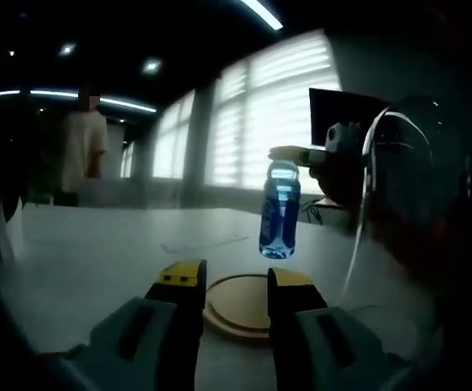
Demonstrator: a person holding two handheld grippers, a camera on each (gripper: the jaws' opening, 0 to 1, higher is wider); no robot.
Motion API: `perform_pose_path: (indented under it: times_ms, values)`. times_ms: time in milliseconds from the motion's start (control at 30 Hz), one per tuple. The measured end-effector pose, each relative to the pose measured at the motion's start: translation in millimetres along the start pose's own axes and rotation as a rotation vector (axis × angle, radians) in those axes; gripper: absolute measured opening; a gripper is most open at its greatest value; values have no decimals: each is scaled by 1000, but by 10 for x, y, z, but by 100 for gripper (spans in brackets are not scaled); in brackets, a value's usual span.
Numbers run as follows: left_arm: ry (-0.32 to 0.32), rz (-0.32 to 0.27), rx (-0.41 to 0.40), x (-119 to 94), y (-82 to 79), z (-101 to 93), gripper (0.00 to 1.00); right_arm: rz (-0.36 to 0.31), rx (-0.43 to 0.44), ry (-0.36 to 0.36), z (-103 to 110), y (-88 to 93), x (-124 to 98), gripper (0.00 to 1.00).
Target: Open the cover put in the Mizone put the cover back on
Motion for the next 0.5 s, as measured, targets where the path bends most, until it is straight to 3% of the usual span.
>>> perform_pose_path:
  times_ms: [500]
  values:
    - [3, 18, -8, 21, 52, -2, 22, -13, 47, -146, 502, 12, 165, 22]
Point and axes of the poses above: the point that each gripper's makers call its tool centre point, and the gripper's own axes: x roughly forward along the fingers, z roughly to its left, y roughly out of its underside, the point moved 2 cm from there along -x, roughly backward along the fingers, and after that the axes turned 5 degrees about -z, right-handed, at the moved point
